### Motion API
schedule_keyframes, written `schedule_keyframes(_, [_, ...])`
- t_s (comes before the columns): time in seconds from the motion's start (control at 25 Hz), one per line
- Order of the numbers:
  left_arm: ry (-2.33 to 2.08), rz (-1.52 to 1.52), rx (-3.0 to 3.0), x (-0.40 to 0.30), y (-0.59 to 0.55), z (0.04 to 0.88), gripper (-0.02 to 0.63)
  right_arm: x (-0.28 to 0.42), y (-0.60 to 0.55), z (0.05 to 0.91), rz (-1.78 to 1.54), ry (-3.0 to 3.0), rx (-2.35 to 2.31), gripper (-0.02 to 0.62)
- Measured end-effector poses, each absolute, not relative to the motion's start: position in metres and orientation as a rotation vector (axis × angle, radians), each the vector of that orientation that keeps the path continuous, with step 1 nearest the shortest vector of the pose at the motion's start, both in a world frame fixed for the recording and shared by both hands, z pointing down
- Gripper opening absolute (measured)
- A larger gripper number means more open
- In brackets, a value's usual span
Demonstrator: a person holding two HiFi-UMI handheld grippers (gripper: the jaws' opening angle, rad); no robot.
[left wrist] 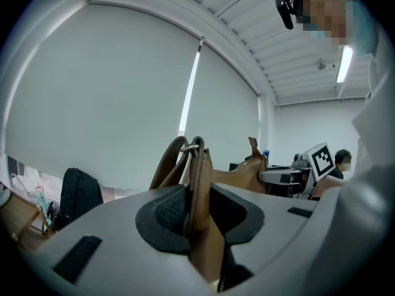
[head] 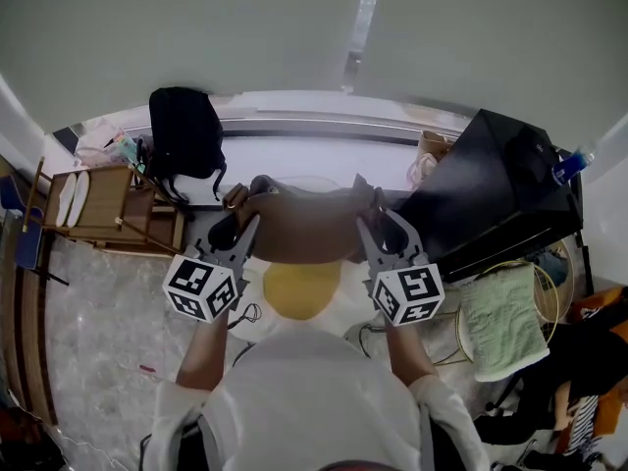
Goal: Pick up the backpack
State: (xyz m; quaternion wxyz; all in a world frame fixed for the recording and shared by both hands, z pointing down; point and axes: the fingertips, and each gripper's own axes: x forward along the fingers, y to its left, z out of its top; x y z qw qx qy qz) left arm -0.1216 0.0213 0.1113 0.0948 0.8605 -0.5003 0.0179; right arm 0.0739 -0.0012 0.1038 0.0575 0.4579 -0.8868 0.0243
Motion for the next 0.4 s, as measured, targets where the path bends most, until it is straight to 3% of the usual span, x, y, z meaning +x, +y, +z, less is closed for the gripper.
schedule_keyframes(0.4, [-1.488, 0.055, 2.541, -0.1278, 0.02, 0.1127, 0.107, 0.0676, -0.0036, 0.1059, 0.085, -2.687, 1.377, 0.152])
